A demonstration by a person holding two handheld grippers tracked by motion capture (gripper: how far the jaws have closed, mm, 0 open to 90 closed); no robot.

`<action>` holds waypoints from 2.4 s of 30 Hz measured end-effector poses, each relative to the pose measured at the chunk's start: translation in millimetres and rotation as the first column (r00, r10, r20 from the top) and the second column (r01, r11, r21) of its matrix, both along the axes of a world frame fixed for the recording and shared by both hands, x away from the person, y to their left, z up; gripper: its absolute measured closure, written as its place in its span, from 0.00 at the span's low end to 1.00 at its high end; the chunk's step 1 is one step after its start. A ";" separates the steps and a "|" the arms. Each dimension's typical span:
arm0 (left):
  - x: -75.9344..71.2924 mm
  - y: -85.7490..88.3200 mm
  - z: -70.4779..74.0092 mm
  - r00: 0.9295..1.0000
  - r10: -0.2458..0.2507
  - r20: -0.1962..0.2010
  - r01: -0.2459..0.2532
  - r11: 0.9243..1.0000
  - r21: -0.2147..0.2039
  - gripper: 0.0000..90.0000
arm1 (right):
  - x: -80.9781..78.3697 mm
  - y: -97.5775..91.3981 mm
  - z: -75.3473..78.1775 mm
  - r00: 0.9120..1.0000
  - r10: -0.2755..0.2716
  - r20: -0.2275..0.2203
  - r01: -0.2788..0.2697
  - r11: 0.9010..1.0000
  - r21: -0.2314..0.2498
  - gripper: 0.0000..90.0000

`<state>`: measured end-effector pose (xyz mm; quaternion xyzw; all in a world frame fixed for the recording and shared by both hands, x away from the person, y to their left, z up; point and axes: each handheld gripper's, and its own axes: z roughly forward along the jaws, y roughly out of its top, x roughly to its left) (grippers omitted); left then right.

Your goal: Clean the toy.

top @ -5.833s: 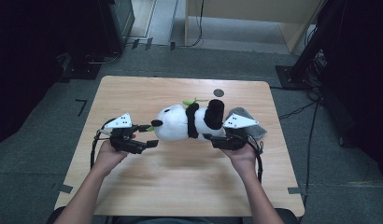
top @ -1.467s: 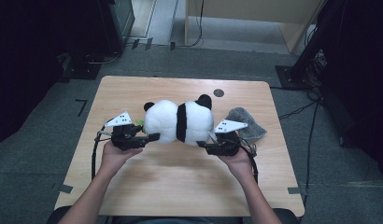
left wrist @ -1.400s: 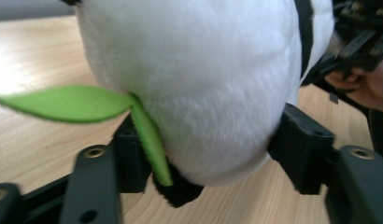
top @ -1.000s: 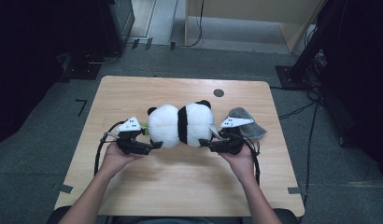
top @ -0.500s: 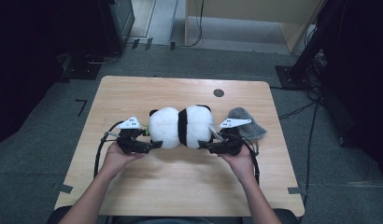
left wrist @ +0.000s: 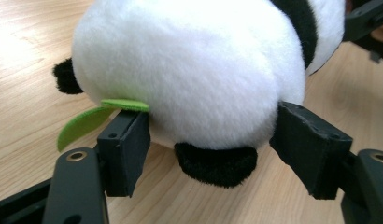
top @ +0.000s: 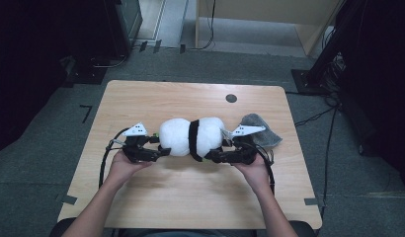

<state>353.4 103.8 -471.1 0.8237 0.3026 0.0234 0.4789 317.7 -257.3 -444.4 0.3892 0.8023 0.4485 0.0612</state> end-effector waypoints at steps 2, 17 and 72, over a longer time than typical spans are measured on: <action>-0.4 -1.1 -1.0 1.000 -0.004 0.002 0.004 1.000 0.016 0.32 | 0.1 0.3 -0.7 1.000 0.001 -0.002 -0.001 1.000 -0.008 0.43; -2.7 2.5 1.0 1.000 0.003 0.022 -0.004 0.999 0.034 0.34 | -1.4 -6.8 0.0 0.999 -0.007 0.032 0.009 0.998 -0.065 0.37; 20.9 -8.9 15.6 0.996 0.051 0.074 -0.048 0.998 -0.040 0.31 | 34.1 -116.1 -21.5 0.942 -0.319 0.109 0.331 0.936 -0.119 0.39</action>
